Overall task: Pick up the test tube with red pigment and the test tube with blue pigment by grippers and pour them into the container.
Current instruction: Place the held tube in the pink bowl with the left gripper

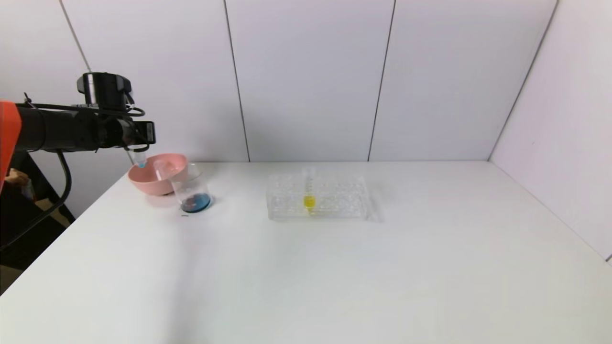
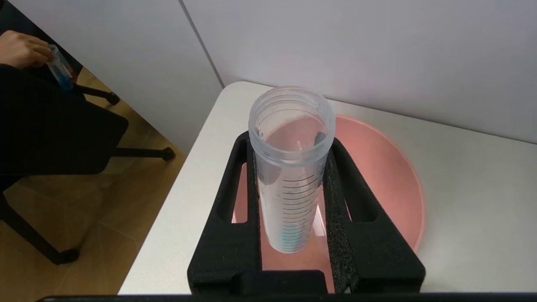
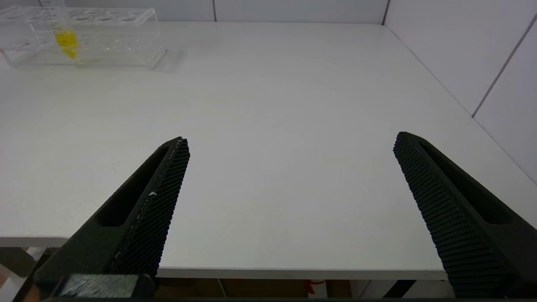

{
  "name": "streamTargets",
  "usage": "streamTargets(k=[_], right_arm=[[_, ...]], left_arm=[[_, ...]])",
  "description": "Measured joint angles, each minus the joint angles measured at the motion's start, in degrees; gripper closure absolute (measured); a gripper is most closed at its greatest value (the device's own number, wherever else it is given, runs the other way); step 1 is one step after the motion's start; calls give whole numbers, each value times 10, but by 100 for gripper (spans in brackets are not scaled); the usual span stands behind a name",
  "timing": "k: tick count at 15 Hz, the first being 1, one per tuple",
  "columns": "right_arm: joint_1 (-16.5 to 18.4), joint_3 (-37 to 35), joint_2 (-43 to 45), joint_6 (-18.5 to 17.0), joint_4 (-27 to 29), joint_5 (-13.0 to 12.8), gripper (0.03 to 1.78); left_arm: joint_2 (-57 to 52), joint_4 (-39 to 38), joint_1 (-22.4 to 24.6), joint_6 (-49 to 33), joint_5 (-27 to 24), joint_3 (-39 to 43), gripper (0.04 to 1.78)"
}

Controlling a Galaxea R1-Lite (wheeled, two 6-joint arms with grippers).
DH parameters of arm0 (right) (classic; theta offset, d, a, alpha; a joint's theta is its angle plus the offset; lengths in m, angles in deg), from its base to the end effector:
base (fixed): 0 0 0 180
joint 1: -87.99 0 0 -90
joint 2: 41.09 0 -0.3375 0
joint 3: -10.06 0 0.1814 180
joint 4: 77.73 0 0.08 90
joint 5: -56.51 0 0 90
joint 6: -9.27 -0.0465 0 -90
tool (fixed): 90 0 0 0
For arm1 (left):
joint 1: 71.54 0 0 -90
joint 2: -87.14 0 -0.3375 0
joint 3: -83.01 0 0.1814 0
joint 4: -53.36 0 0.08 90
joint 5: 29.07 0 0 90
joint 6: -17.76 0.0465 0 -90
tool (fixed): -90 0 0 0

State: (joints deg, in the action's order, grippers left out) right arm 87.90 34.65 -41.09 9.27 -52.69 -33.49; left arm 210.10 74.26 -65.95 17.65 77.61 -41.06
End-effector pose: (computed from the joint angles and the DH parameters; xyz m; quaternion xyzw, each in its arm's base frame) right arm -0.0461 -0.0001 0.0745 0.0000 0.0039 0.0008 1.0000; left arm 0.4786 0.0603 0.2445 0.0157 0.1709 0.1904 0.9666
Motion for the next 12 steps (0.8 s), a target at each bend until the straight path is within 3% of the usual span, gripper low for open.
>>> streamTargets(k=[12], right_arm=[[0,0,0,0,0,0,4]], left_arm=[[45,-19,-15,3,-15,14,137]])
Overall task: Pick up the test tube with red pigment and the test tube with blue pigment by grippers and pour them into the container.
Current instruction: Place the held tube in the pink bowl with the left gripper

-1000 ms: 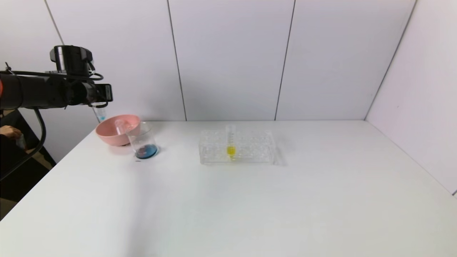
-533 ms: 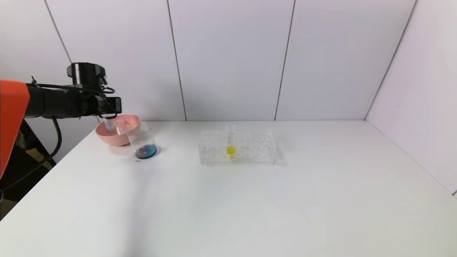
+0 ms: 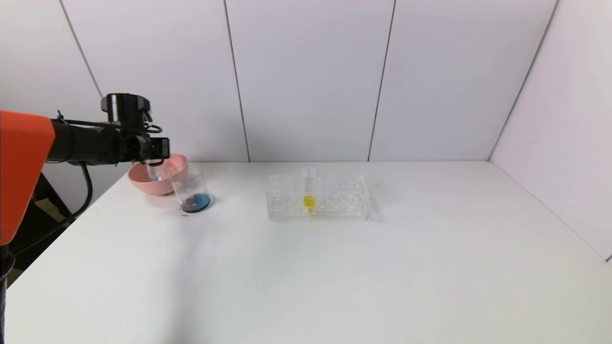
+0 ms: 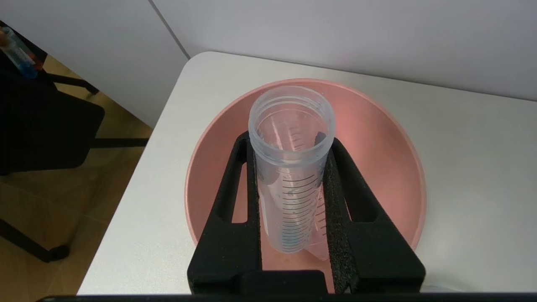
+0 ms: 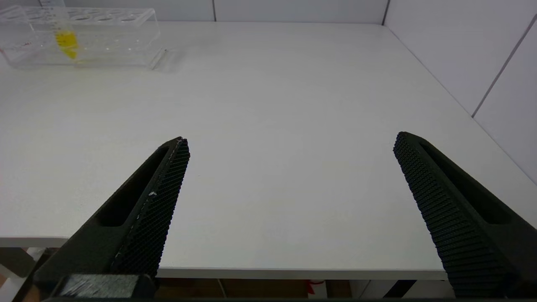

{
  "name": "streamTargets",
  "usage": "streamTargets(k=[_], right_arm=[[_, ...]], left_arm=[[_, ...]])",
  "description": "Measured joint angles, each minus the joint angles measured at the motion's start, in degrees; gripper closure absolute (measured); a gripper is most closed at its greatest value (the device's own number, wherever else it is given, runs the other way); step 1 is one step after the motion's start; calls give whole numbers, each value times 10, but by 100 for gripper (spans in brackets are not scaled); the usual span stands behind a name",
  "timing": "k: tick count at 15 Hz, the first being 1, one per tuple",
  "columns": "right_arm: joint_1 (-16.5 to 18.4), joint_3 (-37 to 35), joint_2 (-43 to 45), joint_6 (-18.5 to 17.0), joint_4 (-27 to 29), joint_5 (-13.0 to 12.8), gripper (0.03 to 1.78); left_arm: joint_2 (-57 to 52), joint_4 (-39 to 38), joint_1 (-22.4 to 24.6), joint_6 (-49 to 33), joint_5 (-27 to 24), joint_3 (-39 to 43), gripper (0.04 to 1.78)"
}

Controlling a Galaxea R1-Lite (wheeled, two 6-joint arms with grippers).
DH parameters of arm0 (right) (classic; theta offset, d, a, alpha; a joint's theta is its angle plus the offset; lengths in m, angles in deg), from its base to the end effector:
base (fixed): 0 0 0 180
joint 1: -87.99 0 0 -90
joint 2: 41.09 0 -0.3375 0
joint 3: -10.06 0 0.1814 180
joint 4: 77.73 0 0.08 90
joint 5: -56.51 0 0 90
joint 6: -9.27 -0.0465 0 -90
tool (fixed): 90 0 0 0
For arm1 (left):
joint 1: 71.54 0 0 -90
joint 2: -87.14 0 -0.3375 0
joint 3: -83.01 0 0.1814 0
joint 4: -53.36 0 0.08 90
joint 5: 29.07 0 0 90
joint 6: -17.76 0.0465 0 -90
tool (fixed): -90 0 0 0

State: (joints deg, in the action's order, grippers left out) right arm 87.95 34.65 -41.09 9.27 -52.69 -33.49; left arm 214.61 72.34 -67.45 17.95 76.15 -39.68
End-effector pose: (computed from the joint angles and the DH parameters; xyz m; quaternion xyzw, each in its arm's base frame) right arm -0.0461 0.0000 0.0745 0.0000 0.0039 0.0003 1.0000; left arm 0.4982 0.0479 0.2024 0.0216 0.2052 0.1638 0.9647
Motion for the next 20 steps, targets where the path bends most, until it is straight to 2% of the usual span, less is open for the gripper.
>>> streamTargets(k=[3,5,7,11,14,16,20], right_arm=[[0,0,0,0,0,0,4],[0,0,0,0,0,0,4],[0,0,0,0,0,0,4],[0,0,0,0,0,0,4],[0,0,0,0,0,0,4],[0,0,0,0,0,0,4],[0,0,0,0,0,0,4]], left_arm=[[4,0,-5,-1,-1,0,134],[5,0,-6,-1,-1,-3,124],[5,0,-7,-1,-1,-4,100],[4,0,-7,-1,-1,-5,36],[1,-6,-7,-2,-2,-2,10],[-4,-7,-7,-3,-1,3,5],[-34,-31,-8,-4,-1,31,6]])
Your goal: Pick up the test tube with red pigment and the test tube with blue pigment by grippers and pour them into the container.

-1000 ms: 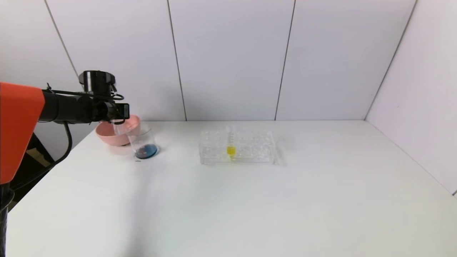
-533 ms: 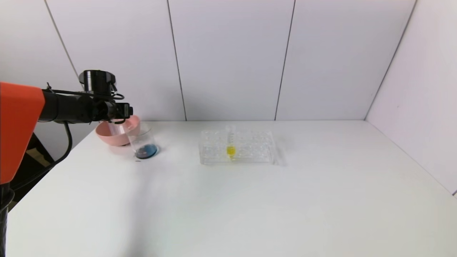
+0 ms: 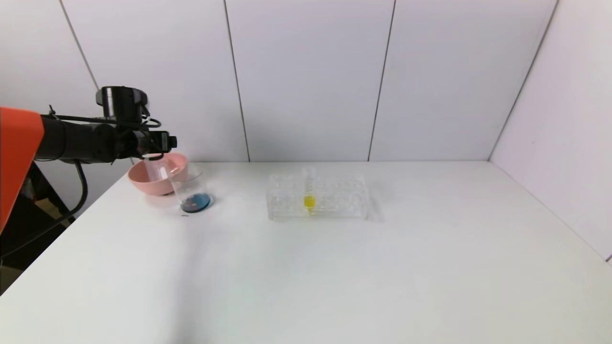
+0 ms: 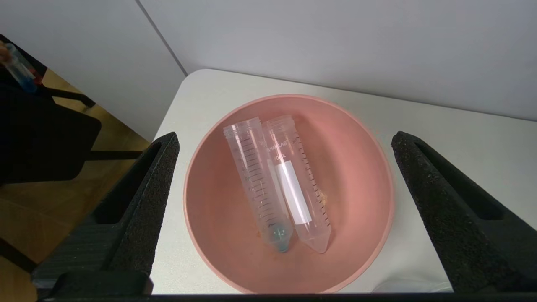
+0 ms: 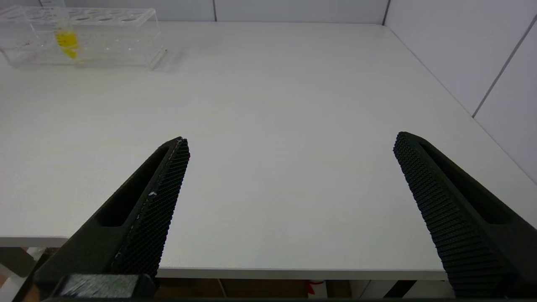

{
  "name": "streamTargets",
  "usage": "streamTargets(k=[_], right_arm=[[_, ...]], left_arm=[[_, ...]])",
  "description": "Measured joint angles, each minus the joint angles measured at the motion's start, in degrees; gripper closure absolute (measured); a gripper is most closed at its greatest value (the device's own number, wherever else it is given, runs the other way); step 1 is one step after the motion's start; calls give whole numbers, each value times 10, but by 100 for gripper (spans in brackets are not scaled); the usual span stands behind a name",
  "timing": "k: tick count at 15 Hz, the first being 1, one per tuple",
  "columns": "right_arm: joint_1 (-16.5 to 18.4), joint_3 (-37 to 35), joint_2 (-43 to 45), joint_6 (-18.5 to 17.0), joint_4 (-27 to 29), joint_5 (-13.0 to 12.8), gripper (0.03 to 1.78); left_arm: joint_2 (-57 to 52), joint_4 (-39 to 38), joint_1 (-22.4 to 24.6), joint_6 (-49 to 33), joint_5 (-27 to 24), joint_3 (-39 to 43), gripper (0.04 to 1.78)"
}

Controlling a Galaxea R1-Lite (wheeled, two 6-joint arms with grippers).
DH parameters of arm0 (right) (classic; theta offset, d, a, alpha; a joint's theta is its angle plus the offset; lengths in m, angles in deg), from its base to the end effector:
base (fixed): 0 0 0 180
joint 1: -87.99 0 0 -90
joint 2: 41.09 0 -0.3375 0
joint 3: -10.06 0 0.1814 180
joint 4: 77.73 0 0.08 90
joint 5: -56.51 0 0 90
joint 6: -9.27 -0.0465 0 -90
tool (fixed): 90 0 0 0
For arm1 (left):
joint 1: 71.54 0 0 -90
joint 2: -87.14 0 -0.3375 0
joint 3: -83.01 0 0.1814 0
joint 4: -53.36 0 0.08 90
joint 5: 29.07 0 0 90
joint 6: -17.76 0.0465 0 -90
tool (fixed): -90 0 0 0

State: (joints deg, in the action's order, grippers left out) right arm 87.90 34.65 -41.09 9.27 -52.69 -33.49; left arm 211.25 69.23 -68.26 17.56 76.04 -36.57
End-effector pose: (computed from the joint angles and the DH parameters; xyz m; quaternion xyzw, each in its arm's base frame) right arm -0.0461 -0.0001 0.0745 0.0000 0.0039 0.0008 1.0000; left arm 0.4857 0.0400 0.2216 0.0166 0.1759 0.1576 0.9716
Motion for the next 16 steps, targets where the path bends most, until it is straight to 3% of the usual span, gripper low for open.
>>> streamTargets(k=[7,16], right_arm=[[0,0,0,0,0,0,4],[0,0,0,0,0,0,4]], left_arm=[[-112,-59,-24,7,4,81,6],[-358,-12,-42,131,-21,228,6]])
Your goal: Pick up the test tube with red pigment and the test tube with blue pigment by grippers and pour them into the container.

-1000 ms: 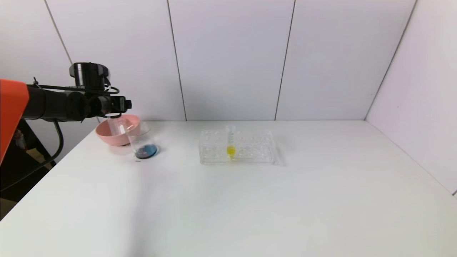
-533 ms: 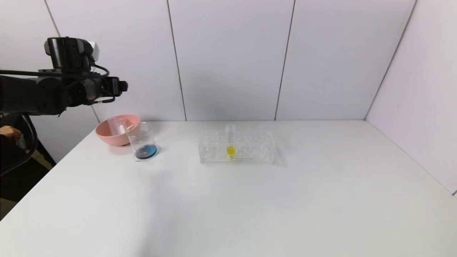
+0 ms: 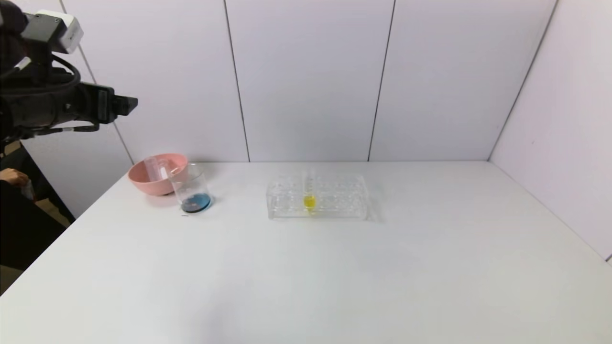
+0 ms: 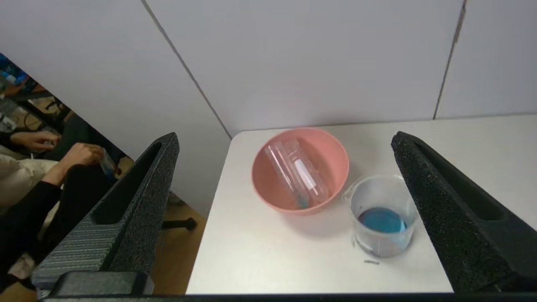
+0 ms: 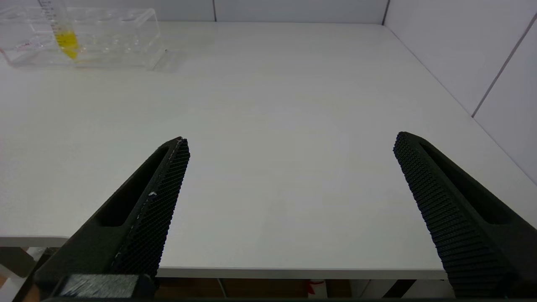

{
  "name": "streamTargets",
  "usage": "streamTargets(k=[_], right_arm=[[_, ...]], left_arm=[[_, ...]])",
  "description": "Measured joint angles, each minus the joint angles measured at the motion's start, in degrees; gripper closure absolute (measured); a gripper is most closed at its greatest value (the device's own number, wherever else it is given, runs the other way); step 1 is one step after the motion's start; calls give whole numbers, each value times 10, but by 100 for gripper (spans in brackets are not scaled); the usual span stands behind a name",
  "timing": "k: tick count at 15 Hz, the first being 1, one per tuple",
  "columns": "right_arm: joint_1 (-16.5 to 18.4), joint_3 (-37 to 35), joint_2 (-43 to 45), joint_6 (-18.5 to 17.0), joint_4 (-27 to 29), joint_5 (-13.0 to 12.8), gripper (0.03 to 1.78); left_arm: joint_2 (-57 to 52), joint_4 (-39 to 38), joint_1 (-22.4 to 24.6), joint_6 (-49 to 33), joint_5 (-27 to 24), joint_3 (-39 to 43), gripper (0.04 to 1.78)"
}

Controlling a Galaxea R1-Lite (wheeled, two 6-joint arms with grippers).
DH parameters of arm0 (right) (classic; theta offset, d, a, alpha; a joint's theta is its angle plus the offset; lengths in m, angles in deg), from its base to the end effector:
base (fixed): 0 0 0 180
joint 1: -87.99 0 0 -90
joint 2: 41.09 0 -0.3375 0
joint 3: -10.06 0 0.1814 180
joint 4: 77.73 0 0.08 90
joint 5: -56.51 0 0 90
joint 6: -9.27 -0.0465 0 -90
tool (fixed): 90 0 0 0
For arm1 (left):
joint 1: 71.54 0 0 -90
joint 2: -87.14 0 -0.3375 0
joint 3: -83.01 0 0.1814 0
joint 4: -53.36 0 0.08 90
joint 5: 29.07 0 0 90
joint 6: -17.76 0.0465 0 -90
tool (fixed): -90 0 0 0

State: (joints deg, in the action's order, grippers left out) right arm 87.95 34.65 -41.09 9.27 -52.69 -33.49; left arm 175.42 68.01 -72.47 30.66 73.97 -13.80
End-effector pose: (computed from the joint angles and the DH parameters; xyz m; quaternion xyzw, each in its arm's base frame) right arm -0.0461 0.0000 0.0745 0.0000 0.0039 0.0003 1.0000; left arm 0.2940 0.0057 0.3509 0.1180 0.0645 0.0987 0.9860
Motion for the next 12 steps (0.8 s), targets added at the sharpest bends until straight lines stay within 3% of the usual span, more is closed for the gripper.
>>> streamTargets(k=[4,12], right_arm=[[-1,0,0,0,0,0,4],[0,0,0,0,0,0,4]], left_arm=[[-104,6,0,55,-73,116,6],[-357,2,1,66,-96,321,6]])
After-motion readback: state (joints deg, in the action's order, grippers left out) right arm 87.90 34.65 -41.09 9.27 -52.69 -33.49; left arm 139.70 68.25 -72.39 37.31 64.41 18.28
